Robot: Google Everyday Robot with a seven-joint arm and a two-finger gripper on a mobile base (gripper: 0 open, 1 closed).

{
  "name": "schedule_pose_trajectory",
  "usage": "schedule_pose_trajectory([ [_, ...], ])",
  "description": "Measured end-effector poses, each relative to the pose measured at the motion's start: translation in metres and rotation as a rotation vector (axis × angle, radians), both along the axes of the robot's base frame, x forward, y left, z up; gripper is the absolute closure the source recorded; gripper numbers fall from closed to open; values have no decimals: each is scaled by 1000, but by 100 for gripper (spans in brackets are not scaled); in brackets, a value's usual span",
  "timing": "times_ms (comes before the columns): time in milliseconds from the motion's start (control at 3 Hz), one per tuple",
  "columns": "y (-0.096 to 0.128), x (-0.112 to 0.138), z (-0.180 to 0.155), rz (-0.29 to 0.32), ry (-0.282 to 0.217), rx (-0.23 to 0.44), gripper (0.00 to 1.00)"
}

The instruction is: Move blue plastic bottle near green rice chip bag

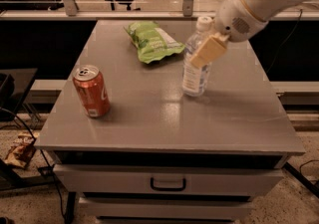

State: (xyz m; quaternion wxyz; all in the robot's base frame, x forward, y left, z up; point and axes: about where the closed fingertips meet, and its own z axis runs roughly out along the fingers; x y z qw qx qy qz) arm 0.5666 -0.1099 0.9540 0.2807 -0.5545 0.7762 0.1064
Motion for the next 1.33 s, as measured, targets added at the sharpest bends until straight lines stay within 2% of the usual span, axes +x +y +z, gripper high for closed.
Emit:
schedule_pose_trajectory([
  [667, 10, 87, -5, -29, 19, 20, 100],
  [1000, 14, 113, -9, -41, 34, 14, 100],
  [1333, 15, 129, -10, -54, 34, 2, 84],
])
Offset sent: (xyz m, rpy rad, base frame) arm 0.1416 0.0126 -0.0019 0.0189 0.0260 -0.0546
